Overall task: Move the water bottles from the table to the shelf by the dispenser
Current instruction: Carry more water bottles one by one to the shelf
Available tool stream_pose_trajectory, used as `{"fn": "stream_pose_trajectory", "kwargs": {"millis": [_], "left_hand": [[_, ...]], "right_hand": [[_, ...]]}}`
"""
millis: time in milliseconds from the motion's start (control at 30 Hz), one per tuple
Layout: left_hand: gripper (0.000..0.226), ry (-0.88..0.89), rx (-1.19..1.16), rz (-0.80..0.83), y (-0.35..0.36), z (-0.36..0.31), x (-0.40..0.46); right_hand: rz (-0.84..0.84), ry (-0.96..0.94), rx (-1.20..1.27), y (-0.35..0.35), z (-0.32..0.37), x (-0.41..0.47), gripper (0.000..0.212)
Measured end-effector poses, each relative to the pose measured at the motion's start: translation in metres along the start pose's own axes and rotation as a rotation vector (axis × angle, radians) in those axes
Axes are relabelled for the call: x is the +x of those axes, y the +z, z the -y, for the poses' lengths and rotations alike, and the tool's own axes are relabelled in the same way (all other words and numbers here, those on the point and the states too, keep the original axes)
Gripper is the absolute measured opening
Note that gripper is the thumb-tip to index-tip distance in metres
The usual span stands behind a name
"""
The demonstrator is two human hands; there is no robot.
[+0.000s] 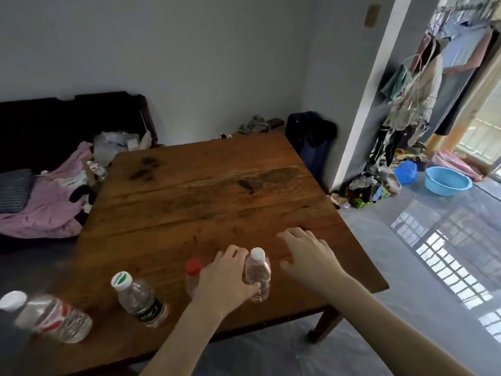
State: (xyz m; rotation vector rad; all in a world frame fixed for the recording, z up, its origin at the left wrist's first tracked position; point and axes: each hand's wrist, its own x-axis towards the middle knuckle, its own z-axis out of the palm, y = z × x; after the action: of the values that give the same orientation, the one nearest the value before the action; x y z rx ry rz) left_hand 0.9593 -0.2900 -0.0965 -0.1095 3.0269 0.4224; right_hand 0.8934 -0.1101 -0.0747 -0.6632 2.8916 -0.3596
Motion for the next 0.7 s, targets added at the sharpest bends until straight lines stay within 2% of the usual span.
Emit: {"fn": "stream_pose_trajectory", "kwargs": {"millis": [133,400,700], "left_hand": [[0.076,-0.041,-0.057,0.046,0.01,0.006,0.012],[0.104,-0.084,-0.303,0.125,0.038,0.018,0.028],[0.098,-0.135,-0.534,0.197,0.085,0.038,0.045]], "right_hand": [[0.089,-0.011,0.003,0.019,-0.008,0.02,0.058],[0.168,0.026,-0.014,0.042,-0.014,0.038,0.054],[0.204,0.049,-0.008,0.06,-0.014,0.046,0.053]]}}
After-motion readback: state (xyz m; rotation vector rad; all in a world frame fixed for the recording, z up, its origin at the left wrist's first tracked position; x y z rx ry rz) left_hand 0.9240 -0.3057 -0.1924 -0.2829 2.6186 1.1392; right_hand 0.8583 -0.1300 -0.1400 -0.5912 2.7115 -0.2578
